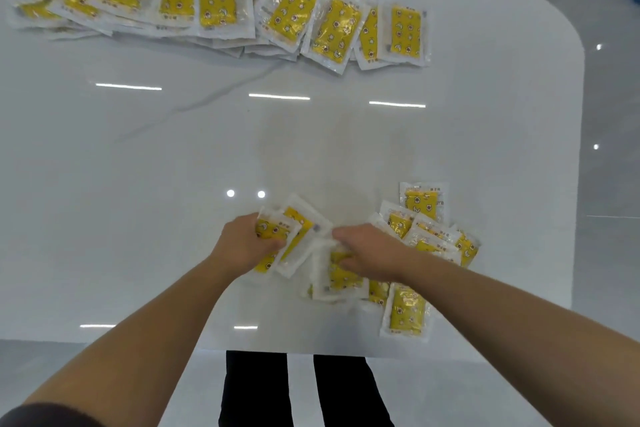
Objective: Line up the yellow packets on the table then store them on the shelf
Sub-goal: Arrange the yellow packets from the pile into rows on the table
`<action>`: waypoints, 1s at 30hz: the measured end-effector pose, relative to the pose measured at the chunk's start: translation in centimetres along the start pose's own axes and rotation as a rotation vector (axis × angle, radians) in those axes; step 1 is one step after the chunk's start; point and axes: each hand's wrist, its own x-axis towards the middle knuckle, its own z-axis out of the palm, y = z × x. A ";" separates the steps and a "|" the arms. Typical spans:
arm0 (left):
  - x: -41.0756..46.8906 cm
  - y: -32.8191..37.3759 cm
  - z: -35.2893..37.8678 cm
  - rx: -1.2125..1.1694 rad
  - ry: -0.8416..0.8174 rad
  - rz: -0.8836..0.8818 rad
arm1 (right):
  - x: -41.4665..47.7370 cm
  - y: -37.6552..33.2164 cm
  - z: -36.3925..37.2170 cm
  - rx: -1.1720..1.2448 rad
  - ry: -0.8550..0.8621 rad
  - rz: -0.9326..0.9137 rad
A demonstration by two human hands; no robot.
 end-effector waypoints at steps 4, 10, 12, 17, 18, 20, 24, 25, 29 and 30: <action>0.7 1.6 -4.4 -0.271 0.065 -0.054 | 2.0 -1.9 -6.1 0.222 0.123 0.092; 2.6 3.5 -13.7 -0.481 0.241 -0.082 | 5.6 -7.6 -15.7 0.404 0.247 0.107; 4.0 4.1 -17.2 -0.552 0.278 -0.071 | 7.7 -9.8 -18.8 0.456 0.300 0.107; 8.8 6.4 -25.2 -0.630 0.342 -0.020 | 14.1 -13.8 -25.6 0.461 0.381 0.102; 9.9 6.8 -26.3 -0.629 0.344 -0.002 | 15.4 -14.2 -26.8 0.453 0.395 0.102; 12.1 7.5 -28.2 -0.617 0.351 0.012 | 17.7 -14.9 -29.0 0.406 0.432 0.112; 17.1 8.6 -31.0 -0.540 0.399 -0.029 | 21.7 -15.2 -32.3 0.335 0.540 0.131; 18.2 8.7 -31.4 -0.501 0.422 -0.034 | 22.6 -15.2 -32.8 0.284 0.554 0.139; 20.4 9.2 -31.8 -0.268 0.469 -0.044 | 25.4 -14.5 -32.9 0.041 0.597 0.210; 20.7 9.4 -31.9 -0.213 0.483 -0.032 | 25.6 -14.4 -33.0 0.045 0.609 0.218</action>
